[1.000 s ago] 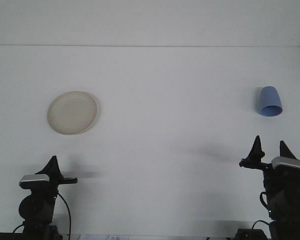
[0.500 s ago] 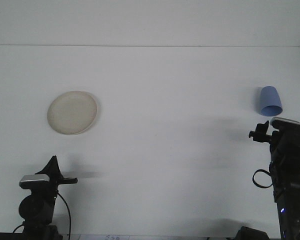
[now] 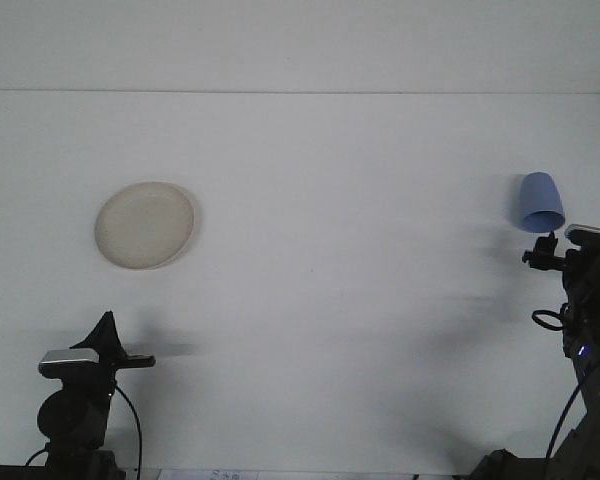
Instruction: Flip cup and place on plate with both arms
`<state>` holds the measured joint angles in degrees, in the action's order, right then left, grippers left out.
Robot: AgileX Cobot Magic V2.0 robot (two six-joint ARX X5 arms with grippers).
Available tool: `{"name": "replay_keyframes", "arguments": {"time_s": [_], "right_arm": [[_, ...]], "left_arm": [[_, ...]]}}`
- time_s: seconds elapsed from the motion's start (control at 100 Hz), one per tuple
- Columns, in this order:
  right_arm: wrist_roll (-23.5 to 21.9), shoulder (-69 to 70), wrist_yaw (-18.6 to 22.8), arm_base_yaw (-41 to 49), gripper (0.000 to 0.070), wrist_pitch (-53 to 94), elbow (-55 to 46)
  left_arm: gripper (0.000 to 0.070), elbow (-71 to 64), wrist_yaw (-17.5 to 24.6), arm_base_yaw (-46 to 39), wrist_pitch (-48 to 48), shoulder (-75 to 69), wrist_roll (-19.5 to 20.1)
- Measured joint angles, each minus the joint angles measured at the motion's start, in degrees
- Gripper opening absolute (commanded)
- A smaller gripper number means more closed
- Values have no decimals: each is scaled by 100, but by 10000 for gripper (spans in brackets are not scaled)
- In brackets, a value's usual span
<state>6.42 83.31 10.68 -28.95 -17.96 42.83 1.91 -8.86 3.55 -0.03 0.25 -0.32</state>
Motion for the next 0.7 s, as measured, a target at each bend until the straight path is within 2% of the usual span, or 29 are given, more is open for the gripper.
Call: {"name": "replay_keyframes", "arguments": {"time_s": [0.07,0.26,0.47,0.58,0.7], "right_arm": [[24,319,129,-2,518,-299,2],[28,1080,140,-2,516,-966,70],[68,1692,181,-4,515,-1130,605],[70,1976,328,-4,477,-1145,916],[81,2291,422,-4,476,-1141,1237]], "left_arm": [[12,0,0,0,0,0,0],[12,0,0,0,0,0,0],[12,0,0,0,0,0,0],[12,0,0,0,0,0,0],[12,0,0,0,0,0,0]]}}
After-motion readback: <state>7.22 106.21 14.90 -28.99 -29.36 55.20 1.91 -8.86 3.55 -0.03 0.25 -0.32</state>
